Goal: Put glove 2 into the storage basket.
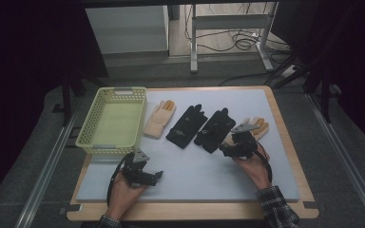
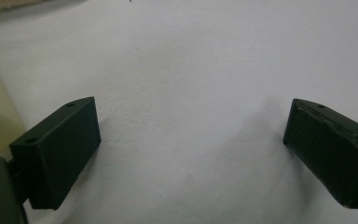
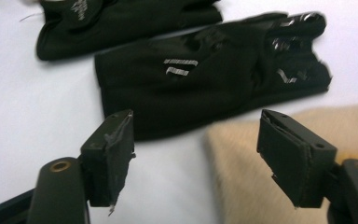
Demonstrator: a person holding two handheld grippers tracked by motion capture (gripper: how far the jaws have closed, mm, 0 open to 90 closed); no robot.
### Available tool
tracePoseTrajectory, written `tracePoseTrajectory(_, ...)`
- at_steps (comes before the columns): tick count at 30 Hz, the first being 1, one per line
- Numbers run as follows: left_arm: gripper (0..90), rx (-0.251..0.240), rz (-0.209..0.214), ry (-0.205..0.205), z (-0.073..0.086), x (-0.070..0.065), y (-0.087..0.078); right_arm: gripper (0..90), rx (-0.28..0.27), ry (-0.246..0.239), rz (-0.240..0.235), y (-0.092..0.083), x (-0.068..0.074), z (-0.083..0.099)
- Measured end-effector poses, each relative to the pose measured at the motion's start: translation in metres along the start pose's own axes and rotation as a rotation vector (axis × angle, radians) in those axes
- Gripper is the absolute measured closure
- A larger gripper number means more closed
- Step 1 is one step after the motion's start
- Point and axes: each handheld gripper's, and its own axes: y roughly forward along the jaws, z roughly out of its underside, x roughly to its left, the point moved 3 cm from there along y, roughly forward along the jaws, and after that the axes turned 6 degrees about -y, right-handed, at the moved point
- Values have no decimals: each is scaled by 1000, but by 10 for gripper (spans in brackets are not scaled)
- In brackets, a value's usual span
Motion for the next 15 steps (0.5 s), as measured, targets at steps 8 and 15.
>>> tracePoseTrajectory(8,40,-1,0,0,0,0,0,372,3,0,29,22,-15,-25)
tracePoseTrajectory(15,40,-1,1,0,0,0,0,418,24,-2,38,41,-20,-34)
